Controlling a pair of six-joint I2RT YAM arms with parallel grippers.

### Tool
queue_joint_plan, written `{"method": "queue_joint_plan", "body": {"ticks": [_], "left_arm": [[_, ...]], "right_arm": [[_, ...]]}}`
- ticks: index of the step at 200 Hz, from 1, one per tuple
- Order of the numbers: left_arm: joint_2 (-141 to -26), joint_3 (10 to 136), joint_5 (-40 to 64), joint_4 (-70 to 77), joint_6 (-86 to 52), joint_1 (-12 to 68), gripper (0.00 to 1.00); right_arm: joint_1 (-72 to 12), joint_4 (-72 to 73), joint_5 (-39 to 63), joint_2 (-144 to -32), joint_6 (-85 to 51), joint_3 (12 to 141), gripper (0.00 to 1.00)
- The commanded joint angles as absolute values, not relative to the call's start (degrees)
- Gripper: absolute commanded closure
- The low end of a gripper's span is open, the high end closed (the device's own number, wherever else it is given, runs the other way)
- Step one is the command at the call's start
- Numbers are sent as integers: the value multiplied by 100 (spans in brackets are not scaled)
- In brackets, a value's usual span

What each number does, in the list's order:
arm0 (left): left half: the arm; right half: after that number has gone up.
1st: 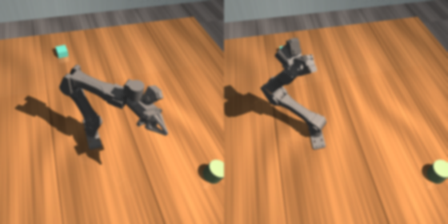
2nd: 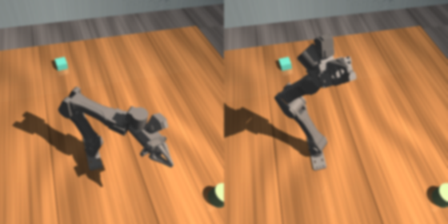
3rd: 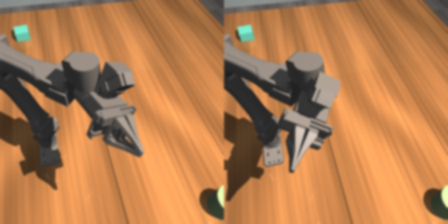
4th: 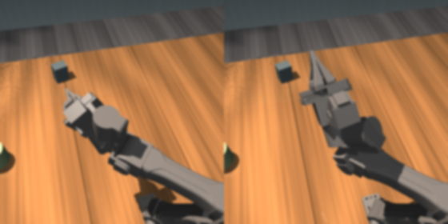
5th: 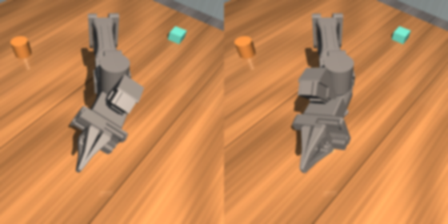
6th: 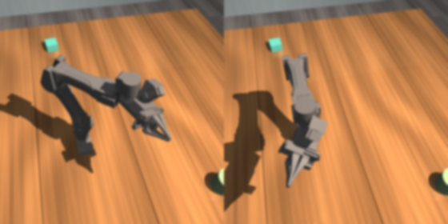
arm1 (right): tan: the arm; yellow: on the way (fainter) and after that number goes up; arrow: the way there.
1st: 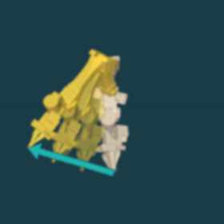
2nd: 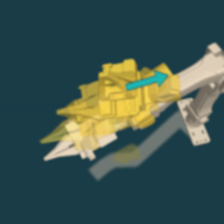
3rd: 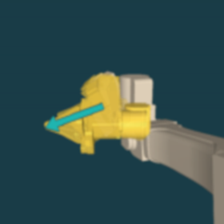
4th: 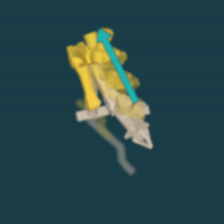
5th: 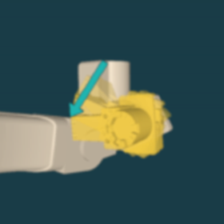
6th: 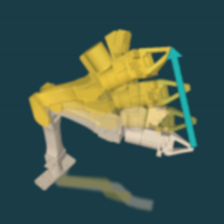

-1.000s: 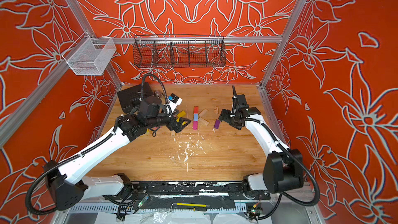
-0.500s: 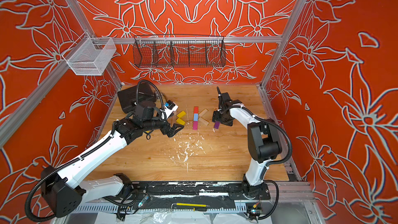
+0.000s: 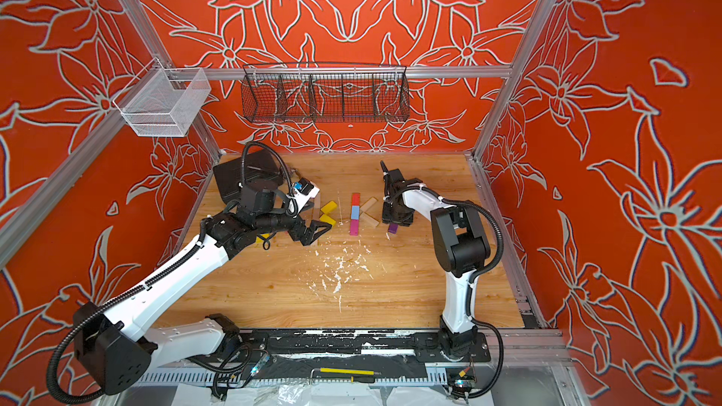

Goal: Assemble the letter k with building blocks
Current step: Assemble the building block at the center of the board.

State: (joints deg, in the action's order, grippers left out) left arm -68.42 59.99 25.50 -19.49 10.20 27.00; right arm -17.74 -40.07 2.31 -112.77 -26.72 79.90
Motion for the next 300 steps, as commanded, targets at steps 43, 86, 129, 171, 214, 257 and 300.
{"method": "queue_joint_plan", "body": {"ticks": [43,86,129,171,214,257,300], "left_arm": [[-6987,6160,2895,-1955,1011,2573,1],[-7023,6187,3007,-1969,969,2554,2],[-7082,6280,3085,-2106,997,2536,2],[-7001,6249,3093,-2066,1011,2497,2],[-6979,6249,3128,-2046,968,2444,2],[-6970,6225,3216,-2002,890,2356,2],[-6959,6227,3295,-1969,836,2294,2]], "right_arm": [[-1780,-4116,69,-11426,-2287,8098,69],[-1780,-4044,88,-11296,-1385,8107,74],[-1638,-4059,141,-11353,-1159,8350,75],[-1538,-4128,217,-11543,-1205,8623,75],[-1496,-4164,330,-11746,-1284,8825,75],[-1477,-4192,386,-11919,-1372,8949,75],[-1468,-4194,459,-12058,-1450,9062,75]]}}
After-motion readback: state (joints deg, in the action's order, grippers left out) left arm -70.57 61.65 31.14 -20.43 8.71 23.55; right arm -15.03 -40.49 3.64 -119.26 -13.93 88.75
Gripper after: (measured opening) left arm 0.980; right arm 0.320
